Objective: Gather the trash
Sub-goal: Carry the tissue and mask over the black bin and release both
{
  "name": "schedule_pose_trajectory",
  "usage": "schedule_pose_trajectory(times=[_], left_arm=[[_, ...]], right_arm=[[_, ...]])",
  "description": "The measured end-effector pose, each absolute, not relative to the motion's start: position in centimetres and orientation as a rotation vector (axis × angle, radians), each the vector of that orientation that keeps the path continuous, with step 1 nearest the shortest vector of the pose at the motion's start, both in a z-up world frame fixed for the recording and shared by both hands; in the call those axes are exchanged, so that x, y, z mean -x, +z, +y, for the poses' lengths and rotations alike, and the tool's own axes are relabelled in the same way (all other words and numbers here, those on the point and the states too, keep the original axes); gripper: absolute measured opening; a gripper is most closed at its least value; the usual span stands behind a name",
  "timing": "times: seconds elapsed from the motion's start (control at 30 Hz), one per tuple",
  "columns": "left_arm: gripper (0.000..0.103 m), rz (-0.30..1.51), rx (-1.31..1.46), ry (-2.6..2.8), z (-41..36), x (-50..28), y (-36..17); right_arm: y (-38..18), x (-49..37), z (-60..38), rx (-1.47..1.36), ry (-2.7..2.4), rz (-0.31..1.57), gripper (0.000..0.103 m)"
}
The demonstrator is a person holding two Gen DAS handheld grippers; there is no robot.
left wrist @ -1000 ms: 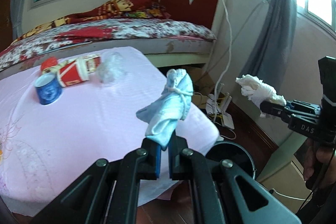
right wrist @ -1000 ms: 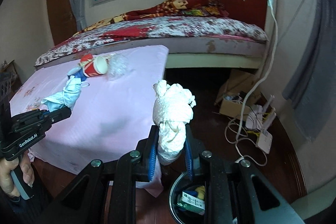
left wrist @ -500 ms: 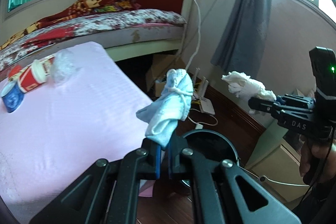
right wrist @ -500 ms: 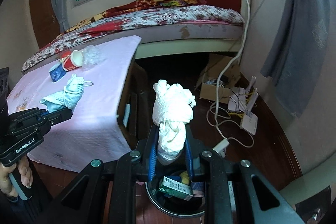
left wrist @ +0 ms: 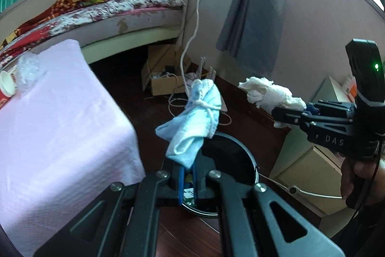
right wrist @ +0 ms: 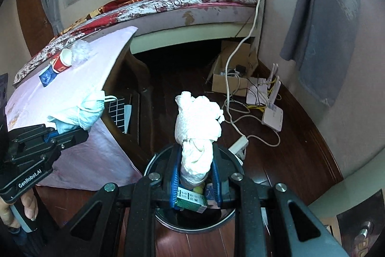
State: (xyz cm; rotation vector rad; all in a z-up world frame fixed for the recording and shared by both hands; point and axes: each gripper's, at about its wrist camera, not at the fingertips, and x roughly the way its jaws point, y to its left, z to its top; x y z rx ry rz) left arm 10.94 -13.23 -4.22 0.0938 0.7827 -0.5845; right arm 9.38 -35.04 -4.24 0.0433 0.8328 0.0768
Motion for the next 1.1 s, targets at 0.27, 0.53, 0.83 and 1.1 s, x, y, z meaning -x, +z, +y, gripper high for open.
schedule_pose_trajectory(times=[0.27, 0.53, 0.83, 1.1], left_arm=[[0.005, 0.859, -0.13, -0.628, -15.7, -11.4, -6.9], [0.005, 0.947, -0.166, -0.656, -17.7, -12.2, -9.9], [0.006, 1.054, -0.192, -0.667, -18.6, -13.2, -13.2], [0.098, 1.099, -0.138, -0.583, -17.1, -14.2, -15.0]], right_arm=[[-7.2, -8.9, -36.6, -0.045, 0.069, 0.907, 0.025], [-11.0, -9.3, -36.6, -0.016, 0.101, 0.999, 0.025], [-14.5, -10.5, -34.9, 0.047, 0.154, 1.094, 0.025], [-16.9, -11.6, -35.2, 0.139, 0.037, 1.134, 0.103]])
